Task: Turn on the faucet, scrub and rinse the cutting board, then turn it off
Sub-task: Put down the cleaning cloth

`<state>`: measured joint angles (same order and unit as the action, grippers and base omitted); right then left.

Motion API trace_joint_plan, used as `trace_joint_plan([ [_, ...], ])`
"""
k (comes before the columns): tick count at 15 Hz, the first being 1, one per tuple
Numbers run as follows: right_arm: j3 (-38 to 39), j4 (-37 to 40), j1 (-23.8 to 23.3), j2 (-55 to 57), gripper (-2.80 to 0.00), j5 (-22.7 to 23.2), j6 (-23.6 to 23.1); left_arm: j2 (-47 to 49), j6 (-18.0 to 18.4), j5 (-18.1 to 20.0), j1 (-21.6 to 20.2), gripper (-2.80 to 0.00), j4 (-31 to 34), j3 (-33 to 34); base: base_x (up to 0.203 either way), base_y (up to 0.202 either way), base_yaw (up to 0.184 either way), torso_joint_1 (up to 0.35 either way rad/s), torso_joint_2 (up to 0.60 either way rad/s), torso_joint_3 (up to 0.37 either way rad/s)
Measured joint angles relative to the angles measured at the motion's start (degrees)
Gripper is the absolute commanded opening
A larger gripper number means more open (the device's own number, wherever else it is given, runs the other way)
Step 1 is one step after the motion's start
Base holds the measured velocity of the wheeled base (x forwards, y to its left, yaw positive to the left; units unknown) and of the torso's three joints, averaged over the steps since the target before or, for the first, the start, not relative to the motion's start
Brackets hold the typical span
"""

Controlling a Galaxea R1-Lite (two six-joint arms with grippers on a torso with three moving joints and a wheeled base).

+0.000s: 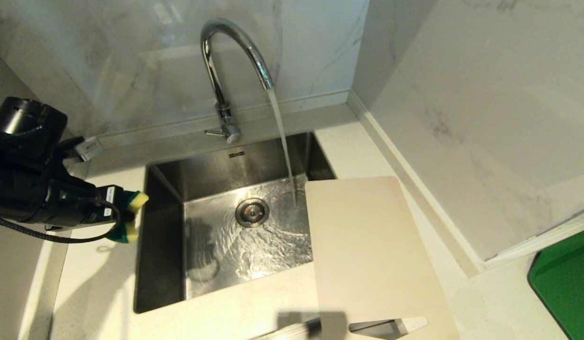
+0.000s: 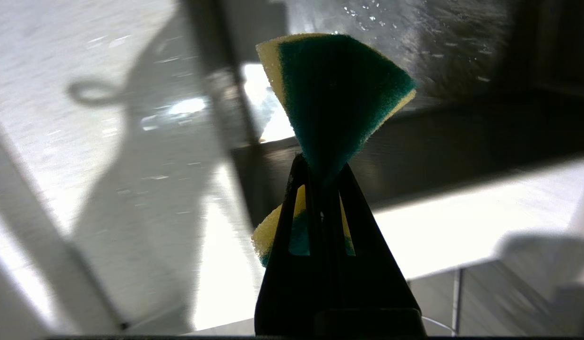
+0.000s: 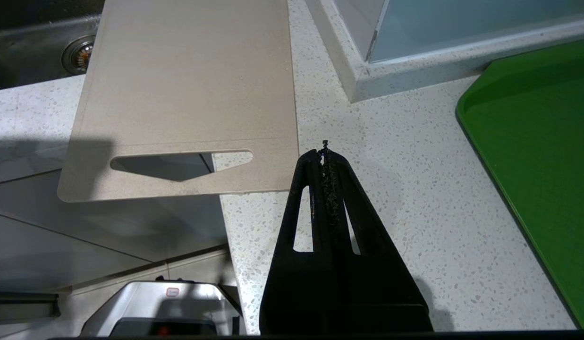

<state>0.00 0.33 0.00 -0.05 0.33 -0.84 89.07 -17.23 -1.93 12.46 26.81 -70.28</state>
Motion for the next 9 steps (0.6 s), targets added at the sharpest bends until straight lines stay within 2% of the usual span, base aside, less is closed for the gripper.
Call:
trace_joint_plan([
  [3, 0.0, 0.01, 0.0, -0.02, -2.8, -0.02, -0.01, 3.47, 3.56, 0.41, -7.18, -2.8, -0.17, 2.36, 0.0, 0.0, 0.0, 0.0, 0.0, 0.0],
  [6, 0.0, 0.02, 0.0, -0.02, -2.8, -0.06, 0.0, 6.49, 5.89, 1.79, -13.32, -2.8, -3.31, 5.19, 0.0, 0.0, 0.0, 0.0, 0.0, 0.0],
  [9, 0.0, 0.02, 0.0, -0.02, -2.8, 0.07, -0.04, 9.49, 6.73, 2.3, -16.15, -2.8, -5.93, 8.18, 0.0, 0.0, 0.0, 0.0, 0.0, 0.0],
])
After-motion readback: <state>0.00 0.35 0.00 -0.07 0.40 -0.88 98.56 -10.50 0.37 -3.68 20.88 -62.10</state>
